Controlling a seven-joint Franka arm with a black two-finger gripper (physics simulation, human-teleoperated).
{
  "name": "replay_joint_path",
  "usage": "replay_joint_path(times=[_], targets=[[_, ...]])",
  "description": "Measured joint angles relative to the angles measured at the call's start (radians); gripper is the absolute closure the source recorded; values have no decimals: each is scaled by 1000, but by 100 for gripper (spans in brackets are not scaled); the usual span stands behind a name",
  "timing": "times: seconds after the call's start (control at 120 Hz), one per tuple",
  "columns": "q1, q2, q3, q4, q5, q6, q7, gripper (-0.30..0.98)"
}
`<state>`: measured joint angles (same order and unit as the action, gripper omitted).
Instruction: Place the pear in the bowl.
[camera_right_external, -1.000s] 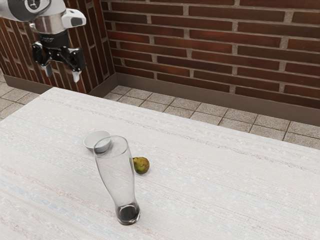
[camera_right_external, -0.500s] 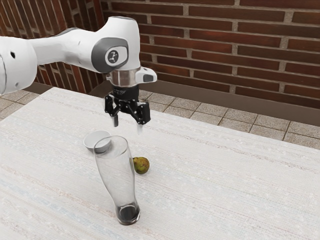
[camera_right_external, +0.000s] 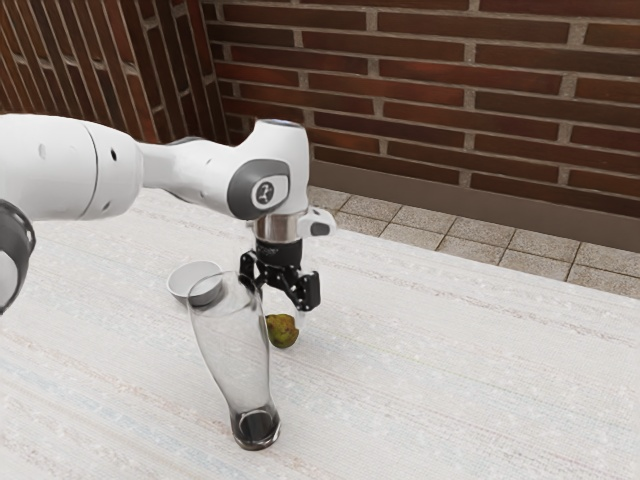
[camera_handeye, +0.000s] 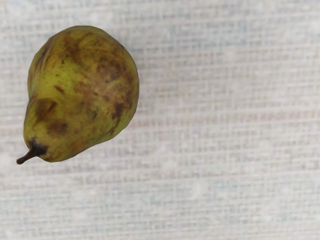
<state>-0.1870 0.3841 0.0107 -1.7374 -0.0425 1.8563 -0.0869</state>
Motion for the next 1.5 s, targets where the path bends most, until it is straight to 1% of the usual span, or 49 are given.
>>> replay_joint_path(times=[0.217, 0.783, 1.142, 1.5], targets=[[34, 77, 0, 50, -1, 45, 54, 0], [79, 190, -1, 113, -2, 89, 178, 0], [76, 211, -2, 106, -9, 121, 226, 0], [77, 194, -2, 61, -21, 133, 247, 0]])
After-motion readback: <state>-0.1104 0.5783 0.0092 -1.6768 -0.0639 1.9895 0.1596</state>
